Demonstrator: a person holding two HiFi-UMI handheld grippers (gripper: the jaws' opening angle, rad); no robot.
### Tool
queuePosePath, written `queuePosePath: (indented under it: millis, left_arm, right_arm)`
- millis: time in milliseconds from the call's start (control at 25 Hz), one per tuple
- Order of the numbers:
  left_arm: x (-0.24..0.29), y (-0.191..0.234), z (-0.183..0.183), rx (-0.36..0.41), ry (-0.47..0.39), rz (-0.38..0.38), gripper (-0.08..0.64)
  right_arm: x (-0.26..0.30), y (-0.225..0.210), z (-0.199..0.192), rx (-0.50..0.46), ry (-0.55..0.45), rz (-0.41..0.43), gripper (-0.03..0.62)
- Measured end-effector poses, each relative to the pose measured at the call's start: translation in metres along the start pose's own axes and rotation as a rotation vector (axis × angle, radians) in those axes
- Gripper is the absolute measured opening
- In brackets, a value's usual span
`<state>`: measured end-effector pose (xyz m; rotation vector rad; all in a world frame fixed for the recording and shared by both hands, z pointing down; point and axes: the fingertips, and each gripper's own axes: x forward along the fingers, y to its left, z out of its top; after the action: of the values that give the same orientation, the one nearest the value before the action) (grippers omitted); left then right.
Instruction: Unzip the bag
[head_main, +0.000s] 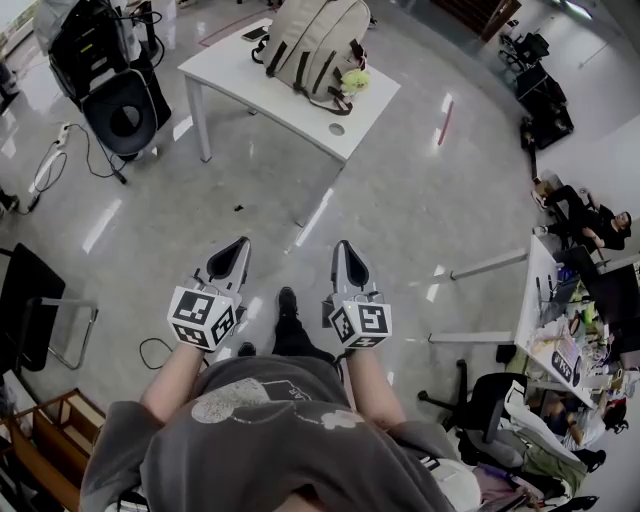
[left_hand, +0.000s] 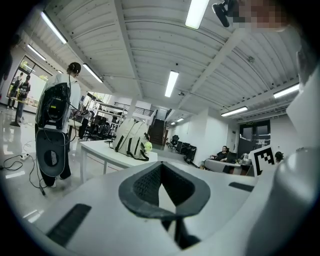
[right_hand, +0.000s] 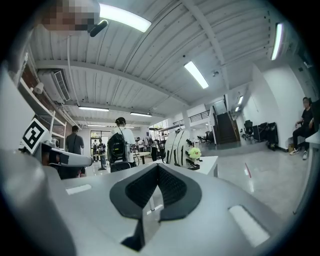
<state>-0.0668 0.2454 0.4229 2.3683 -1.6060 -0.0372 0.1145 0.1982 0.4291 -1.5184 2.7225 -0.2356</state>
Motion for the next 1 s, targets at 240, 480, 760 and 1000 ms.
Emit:
queuePosePath:
  millis: [240, 480, 760, 1000]
  left_arm:
    - [0.057, 0.027, 0.004, -0.011, 0.001, 0.077, 0.006]
    - [0.111, 0.052, 0.027, -0.018, -0.027, 0.171, 0.006]
    - [0.156, 0.062, 0.036, -0.025, -0.047, 0.243, 0.006]
    - [0.189, 0.066, 0.038, -0.041, -0.053, 0.268, 0.006]
  right_arm:
    - [0.070, -0.040, 0.004, 0.038, -0.003, 0.060, 0.000]
    - [0.139, -0.080, 0.016, 0.056, 0.000, 0.121, 0.000]
    - [0.188, -0.115, 0.013, 0.069, 0.036, 0.202, 0.000]
    - [0.224, -0.136, 0.010, 0.073, 0.057, 0.240, 0.000]
